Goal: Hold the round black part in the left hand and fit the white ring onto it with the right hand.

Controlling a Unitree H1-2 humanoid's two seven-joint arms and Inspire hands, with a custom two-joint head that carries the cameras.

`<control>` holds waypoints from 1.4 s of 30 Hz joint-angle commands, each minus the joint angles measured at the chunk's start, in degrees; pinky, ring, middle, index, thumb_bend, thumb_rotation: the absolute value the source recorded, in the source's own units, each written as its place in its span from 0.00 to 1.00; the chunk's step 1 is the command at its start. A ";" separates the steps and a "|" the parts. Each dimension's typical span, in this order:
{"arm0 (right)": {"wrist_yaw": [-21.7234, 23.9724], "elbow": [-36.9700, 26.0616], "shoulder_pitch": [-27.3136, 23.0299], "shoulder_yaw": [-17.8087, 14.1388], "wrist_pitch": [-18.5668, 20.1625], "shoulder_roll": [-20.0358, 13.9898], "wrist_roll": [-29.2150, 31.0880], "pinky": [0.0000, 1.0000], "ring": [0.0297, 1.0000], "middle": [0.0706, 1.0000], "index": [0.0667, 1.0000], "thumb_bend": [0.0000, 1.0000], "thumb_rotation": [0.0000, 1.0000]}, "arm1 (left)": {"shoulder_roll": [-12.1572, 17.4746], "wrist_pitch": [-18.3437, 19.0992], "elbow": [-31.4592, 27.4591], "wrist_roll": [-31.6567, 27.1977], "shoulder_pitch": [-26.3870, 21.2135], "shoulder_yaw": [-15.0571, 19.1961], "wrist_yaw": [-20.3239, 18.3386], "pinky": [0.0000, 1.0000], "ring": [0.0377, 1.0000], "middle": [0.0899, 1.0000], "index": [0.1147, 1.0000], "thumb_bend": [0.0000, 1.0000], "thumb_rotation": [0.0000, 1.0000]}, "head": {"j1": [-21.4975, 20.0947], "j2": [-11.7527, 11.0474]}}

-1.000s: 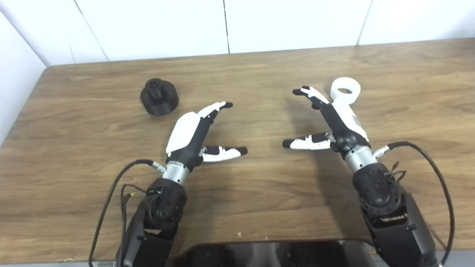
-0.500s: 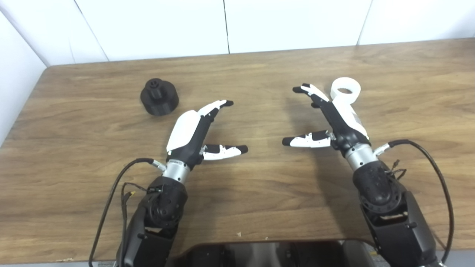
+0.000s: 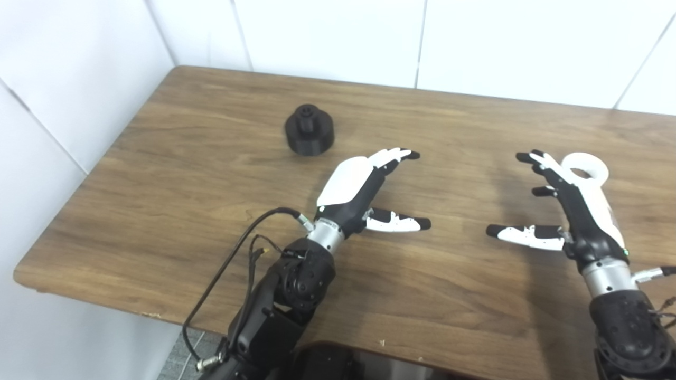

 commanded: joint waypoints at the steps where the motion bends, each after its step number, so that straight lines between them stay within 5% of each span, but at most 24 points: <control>1: -0.63 -1.38 -1.64 -0.49 -2.88 -0.53 0.42 0.75 0.90 0.94 0.85 0.84 0.18 | 0.07 -0.28 -1.23 0.80 -1.75 0.36 1.31 0.79 0.93 0.91 0.84 0.87 0.38 | 0.02 0.02; 13: -0.64 -1.81 -1.32 -0.48 -2.60 -0.50 1.00 0.77 0.90 0.94 0.85 0.85 0.16 | 0.47 2.28 -2.12 3.67 -1.86 3.53 4.35 0.83 0.98 0.98 0.83 0.88 0.38 | -0.10 0.00; 19: -0.66 -1.89 -1.24 -0.52 -2.16 -0.62 0.53 0.76 0.90 0.94 0.85 0.85 0.15 | 2.58 5.95 -1.55 7.33 -3.71 7.62 6.66 0.84 1.00 1.00 0.82 0.90 0.42 | -0.24 -0.01; 26: -0.58 -1.41 -1.34 -0.83 -2.63 -0.79 1.34 0.77 0.90 0.94 0.85 0.84 0.15 | 3.62 11.06 -1.21 9.01 -5.92 10.71 7.38 0.97 1.00 1.00 0.83 0.94 0.45 | -0.22 -0.04; 42: -0.57 -1.47 -1.73 -0.62 -2.03 -1.00 0.23 0.77 0.91 0.94 0.85 0.84 0.17 | 9.71 13.86 3.18 9.96 -10.47 13.90 8.87 0.96 1.00 1.00 0.92 1.00 0.46 | -0.26 -0.25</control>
